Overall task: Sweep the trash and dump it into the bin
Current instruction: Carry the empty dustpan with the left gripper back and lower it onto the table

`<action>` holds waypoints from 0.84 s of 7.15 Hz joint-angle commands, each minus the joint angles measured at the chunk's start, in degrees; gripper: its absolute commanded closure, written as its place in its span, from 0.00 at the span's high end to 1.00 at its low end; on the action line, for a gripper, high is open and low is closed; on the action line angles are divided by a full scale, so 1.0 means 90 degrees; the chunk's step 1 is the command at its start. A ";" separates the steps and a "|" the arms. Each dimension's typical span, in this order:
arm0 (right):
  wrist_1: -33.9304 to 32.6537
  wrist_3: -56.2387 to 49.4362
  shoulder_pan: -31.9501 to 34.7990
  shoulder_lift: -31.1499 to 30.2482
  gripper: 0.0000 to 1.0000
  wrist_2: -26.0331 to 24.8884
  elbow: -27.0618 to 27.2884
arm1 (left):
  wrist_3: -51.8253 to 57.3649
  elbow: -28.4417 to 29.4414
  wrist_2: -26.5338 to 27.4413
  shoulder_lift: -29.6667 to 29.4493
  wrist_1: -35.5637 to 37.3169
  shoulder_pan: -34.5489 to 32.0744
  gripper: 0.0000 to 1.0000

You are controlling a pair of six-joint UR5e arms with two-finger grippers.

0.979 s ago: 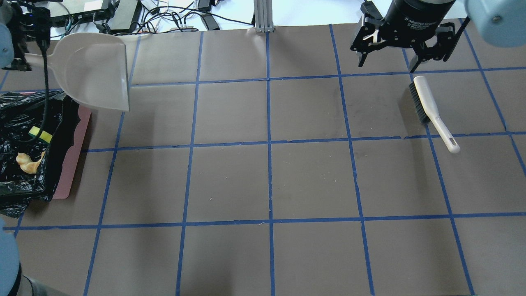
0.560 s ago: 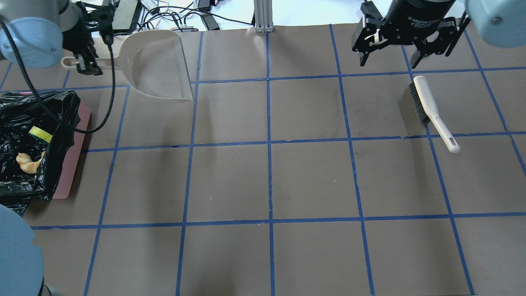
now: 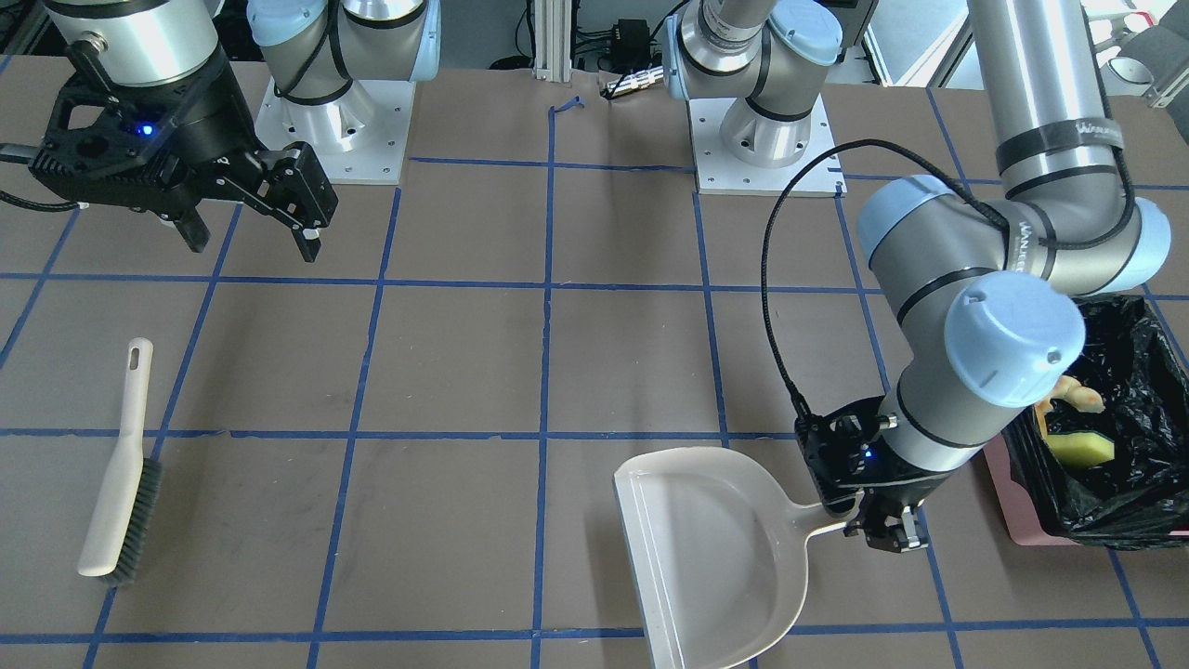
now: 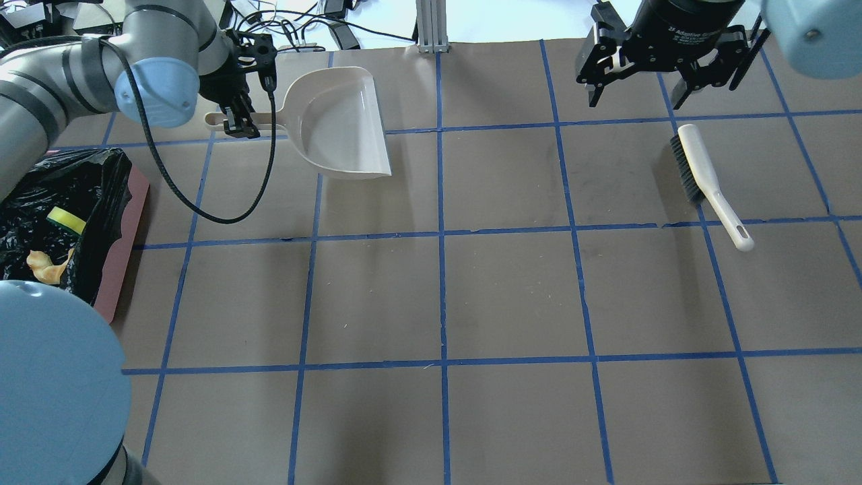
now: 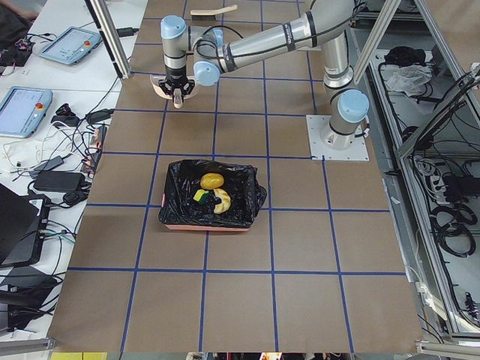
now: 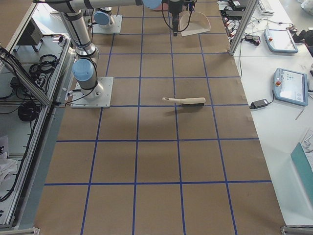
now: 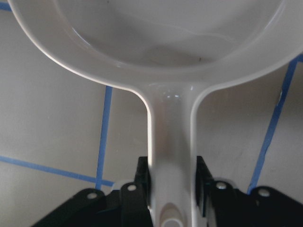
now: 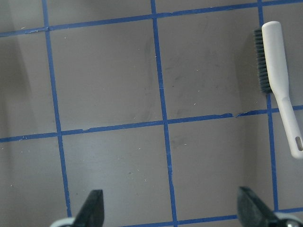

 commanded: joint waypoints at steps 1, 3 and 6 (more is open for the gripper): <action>0.0006 -0.0001 0.0000 0.0004 1.00 -0.0018 0.0001 | 0.0067 -0.0051 0.0025 -0.0411 0.0300 -0.0219 0.08; 0.0016 -0.0001 -0.0010 0.0004 1.00 -0.0056 0.0001 | 0.0225 -0.0060 0.0142 -0.0587 0.0378 -0.0239 0.10; 0.0025 -0.0010 0.0000 0.0004 1.00 -0.0057 0.0001 | 0.0927 -0.0051 0.0404 -0.0462 0.0505 -0.0152 0.08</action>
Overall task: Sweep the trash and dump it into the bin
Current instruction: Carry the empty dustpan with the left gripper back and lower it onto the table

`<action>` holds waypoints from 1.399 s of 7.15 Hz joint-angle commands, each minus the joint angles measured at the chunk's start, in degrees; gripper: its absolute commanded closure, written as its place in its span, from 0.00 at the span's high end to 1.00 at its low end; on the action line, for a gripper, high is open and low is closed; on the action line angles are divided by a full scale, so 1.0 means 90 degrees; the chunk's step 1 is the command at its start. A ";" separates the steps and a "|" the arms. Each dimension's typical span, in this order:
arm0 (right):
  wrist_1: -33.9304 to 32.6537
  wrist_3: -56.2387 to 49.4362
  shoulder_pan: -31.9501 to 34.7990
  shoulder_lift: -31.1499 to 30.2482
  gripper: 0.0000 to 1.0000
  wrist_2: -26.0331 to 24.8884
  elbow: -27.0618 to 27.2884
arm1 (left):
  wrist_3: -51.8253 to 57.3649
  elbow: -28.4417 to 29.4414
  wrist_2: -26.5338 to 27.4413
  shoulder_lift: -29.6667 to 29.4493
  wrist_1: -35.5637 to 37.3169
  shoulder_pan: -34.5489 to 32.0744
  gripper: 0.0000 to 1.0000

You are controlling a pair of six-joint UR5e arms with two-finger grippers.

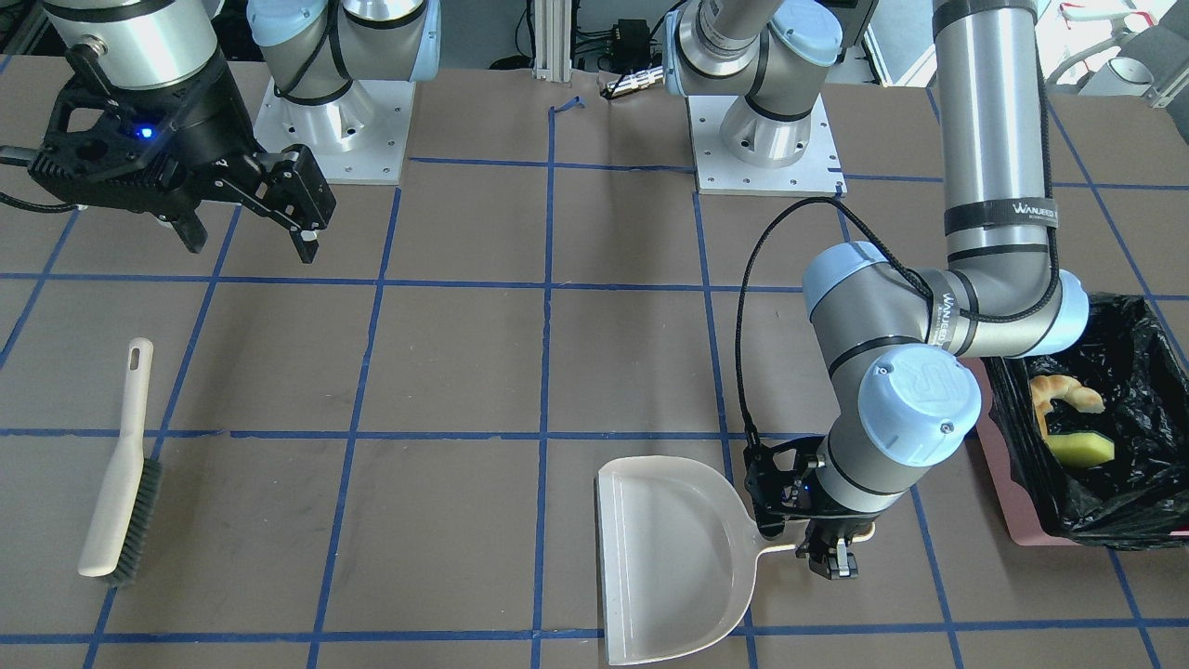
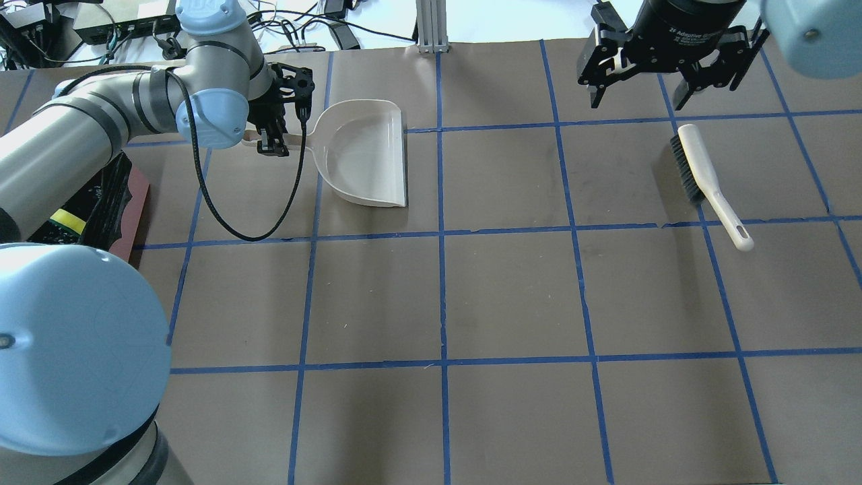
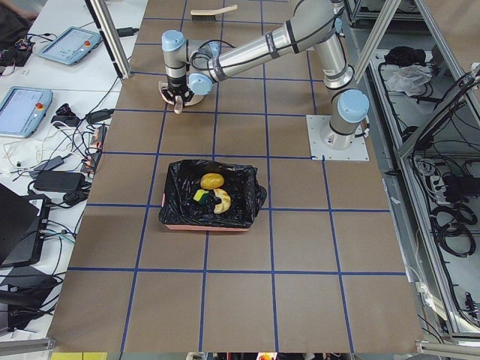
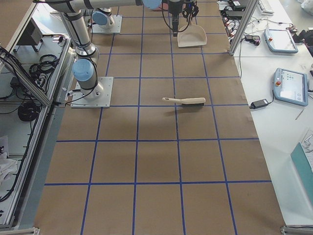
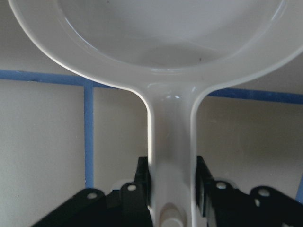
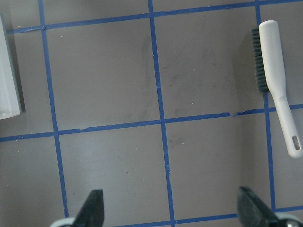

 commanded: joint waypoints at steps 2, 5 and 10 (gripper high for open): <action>-0.0006 -0.0017 0.0002 -0.0009 1.00 -0.0003 0.0000 | 0.0340 0.0008 0.0520 0.0064 0.0060 0.0219 0.05; -0.0006 -0.0008 0.0002 0.0000 1.00 0.0007 0.0000 | 0.0839 -0.0021 0.0453 0.0239 -0.0047 0.0640 0.04; 0.0013 -0.0008 0.0002 0.0000 1.00 0.0016 0.0000 | 0.0888 -0.0412 0.0296 0.0347 -0.0057 0.0670 0.24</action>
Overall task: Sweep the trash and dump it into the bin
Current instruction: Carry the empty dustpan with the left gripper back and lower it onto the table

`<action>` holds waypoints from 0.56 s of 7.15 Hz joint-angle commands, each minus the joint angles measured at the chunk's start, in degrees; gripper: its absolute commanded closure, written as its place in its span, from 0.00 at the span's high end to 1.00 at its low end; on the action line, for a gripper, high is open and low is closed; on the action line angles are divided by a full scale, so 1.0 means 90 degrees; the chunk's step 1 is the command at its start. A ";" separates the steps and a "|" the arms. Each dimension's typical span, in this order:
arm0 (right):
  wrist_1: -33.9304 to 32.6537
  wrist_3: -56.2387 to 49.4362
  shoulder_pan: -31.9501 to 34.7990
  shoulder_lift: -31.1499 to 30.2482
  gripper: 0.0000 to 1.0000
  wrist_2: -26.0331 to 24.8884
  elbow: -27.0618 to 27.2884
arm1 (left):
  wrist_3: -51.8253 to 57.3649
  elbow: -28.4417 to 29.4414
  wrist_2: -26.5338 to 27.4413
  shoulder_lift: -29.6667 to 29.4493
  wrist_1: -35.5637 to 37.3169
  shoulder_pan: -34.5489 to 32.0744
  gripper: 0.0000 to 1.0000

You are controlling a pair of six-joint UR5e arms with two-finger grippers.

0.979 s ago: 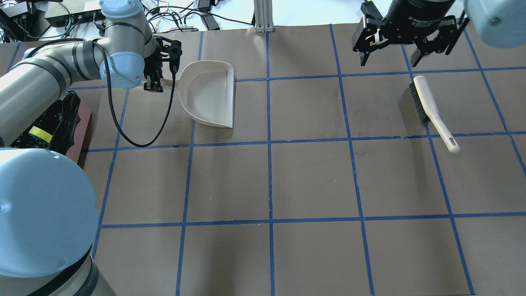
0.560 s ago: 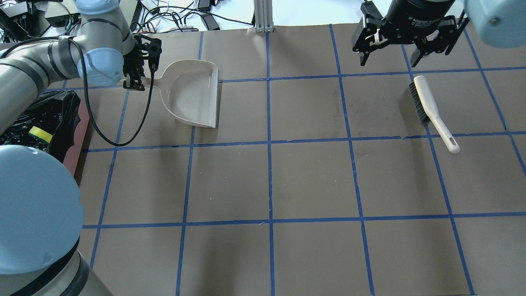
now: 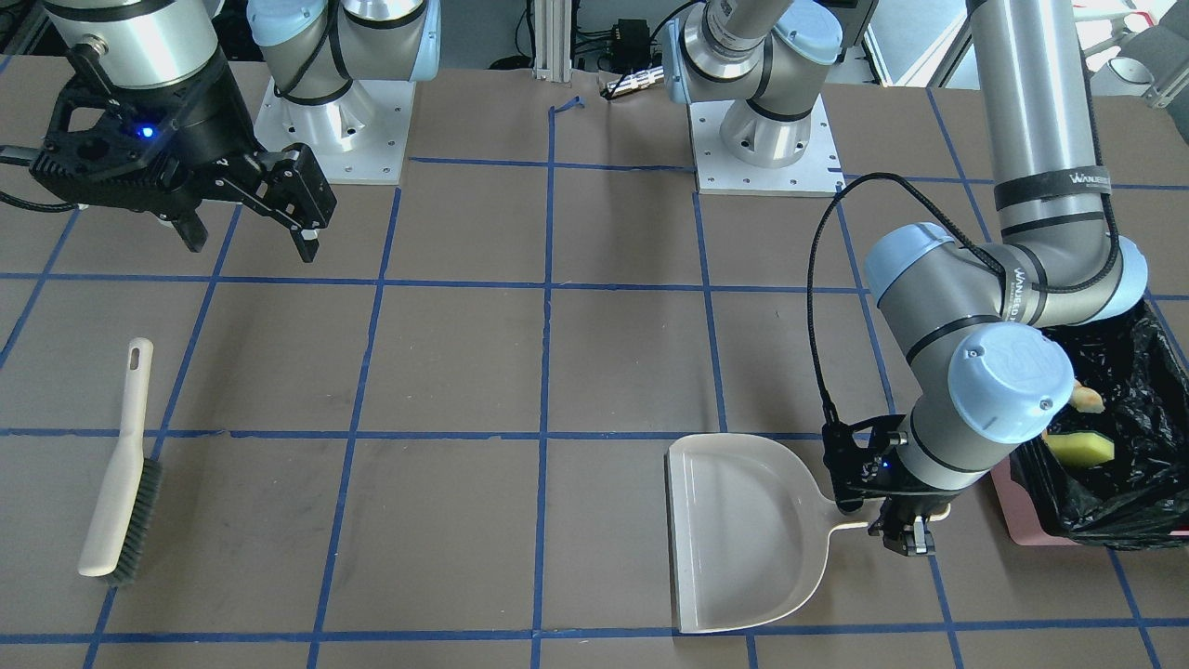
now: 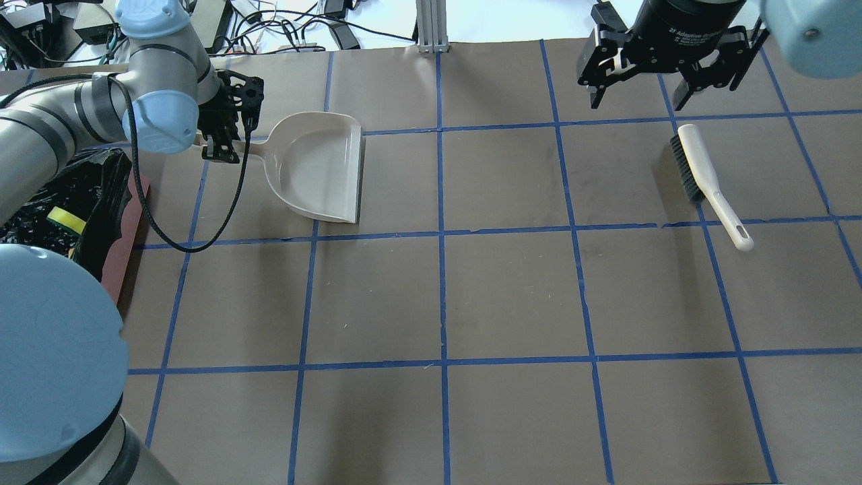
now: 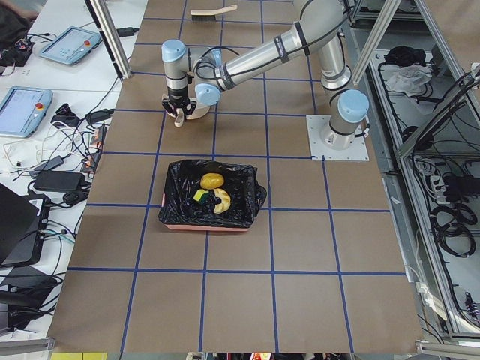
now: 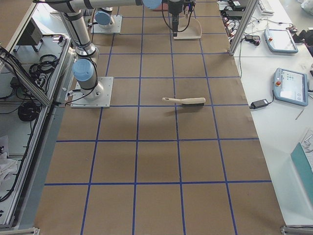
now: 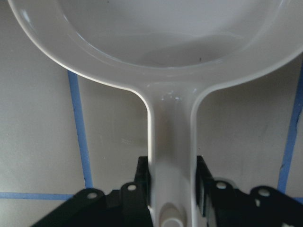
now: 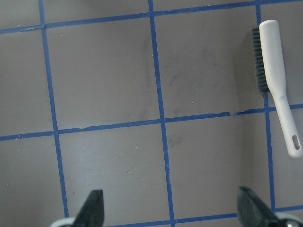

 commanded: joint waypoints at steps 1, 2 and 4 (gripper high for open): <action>0.0000 0.0003 0.0000 0.0021 1.00 0.0001 0.0000 | 0.0014 -0.0023 0.0049 -0.0004 0.0007 0.0047 0.44; 0.0000 0.0012 0.0000 0.0002 1.00 0.0001 0.0000 | 0.0014 -0.0003 0.0040 -0.0004 0.0007 0.0048 0.48; 0.0000 0.0012 0.0000 0.0021 1.00 0.0001 0.0000 | -0.0044 0.0016 0.0039 0.0005 0.0027 0.0028 0.66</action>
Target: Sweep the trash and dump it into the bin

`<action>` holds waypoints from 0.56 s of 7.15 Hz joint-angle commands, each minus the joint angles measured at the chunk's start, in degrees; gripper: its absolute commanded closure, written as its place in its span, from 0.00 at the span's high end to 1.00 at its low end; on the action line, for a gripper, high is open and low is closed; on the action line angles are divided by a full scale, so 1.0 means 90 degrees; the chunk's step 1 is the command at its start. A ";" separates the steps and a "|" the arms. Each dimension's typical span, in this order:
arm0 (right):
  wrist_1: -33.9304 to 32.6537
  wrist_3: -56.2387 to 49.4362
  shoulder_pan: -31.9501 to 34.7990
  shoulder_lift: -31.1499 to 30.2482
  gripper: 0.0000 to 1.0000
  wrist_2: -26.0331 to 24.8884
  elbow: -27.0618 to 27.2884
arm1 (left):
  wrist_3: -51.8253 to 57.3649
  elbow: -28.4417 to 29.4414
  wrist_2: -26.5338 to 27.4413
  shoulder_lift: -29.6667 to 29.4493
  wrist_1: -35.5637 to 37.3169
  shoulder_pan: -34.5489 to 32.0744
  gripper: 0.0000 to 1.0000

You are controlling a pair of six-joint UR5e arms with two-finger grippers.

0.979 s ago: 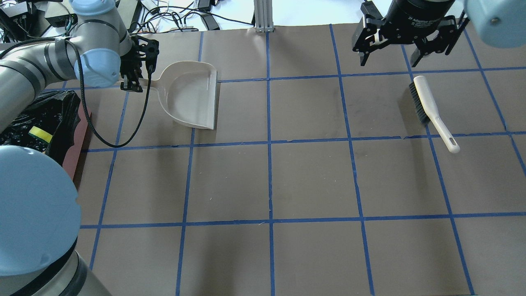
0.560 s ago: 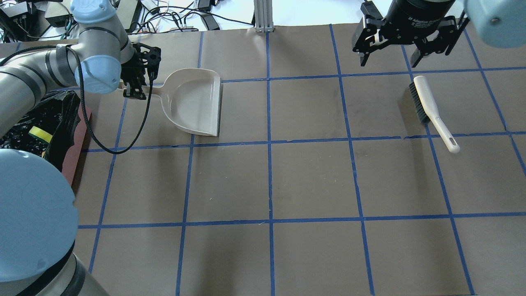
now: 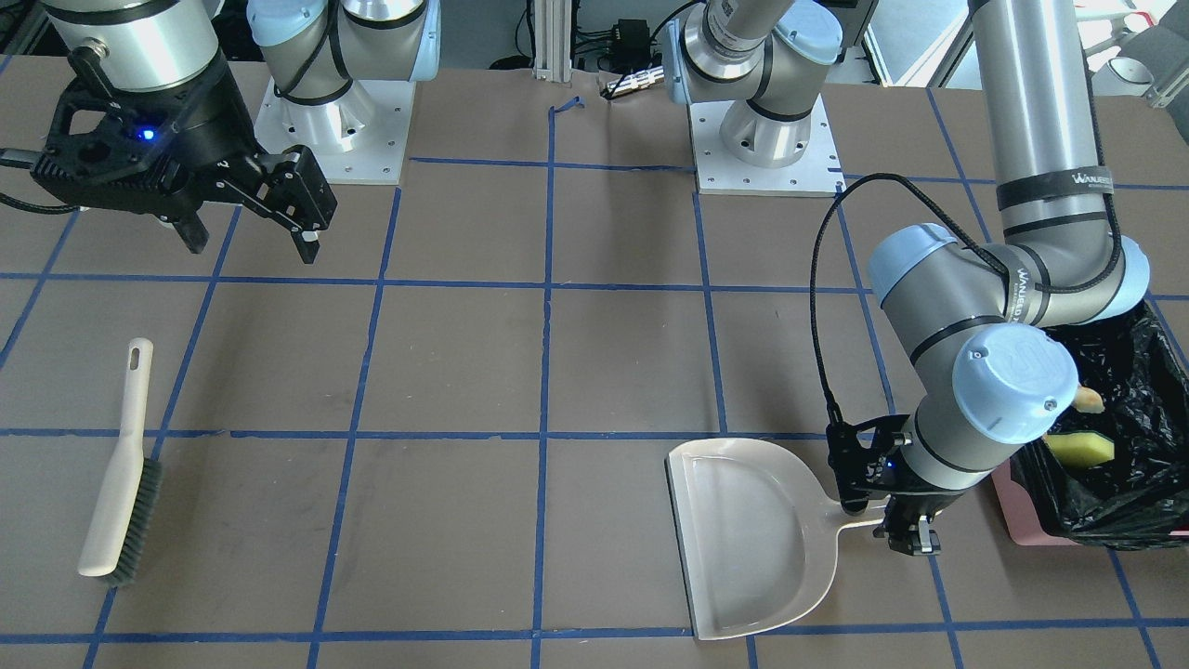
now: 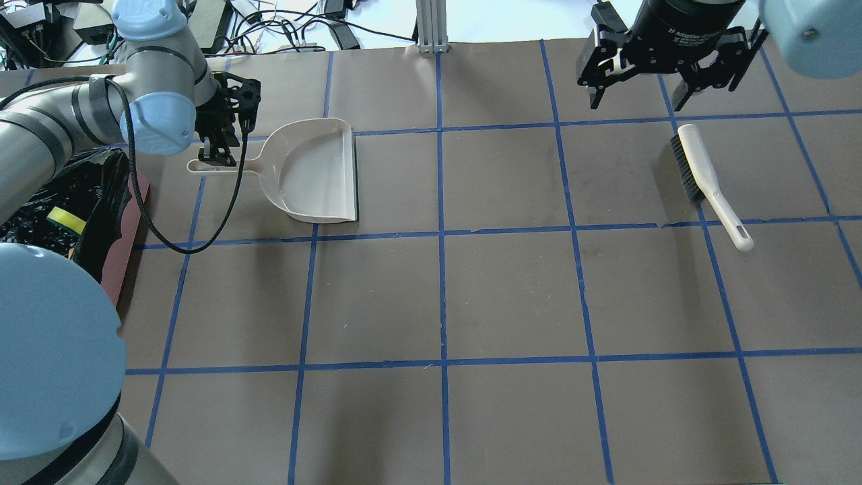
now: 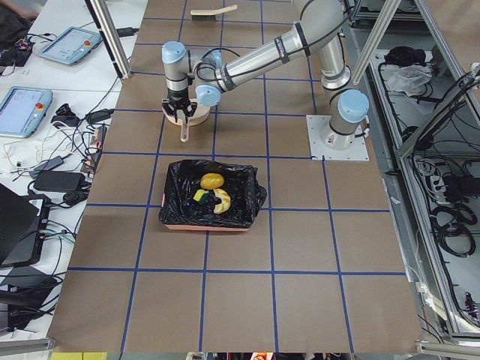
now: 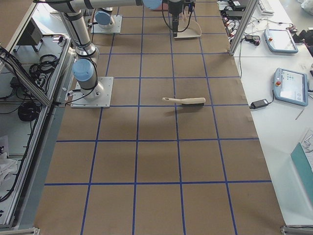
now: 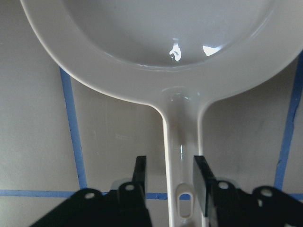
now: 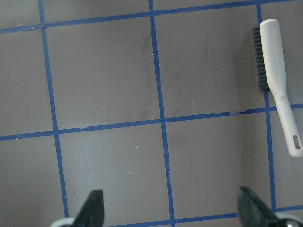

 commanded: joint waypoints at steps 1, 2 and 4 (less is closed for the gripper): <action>0.0000 -0.0004 0.0000 0.0005 1.00 0.0000 0.0000 | -0.0023 0.0059 0.0042 0.0008 0.0053 -0.0005 0.77; 0.0000 -0.0004 0.0000 0.0005 1.00 0.0000 0.0000 | -0.0033 0.0117 0.0090 0.0037 0.0092 -0.0015 0.79; 0.0000 -0.0004 0.0000 0.0005 1.00 -0.0010 0.0000 | -0.0130 0.0467 0.0091 0.0251 0.0054 0.0014 0.78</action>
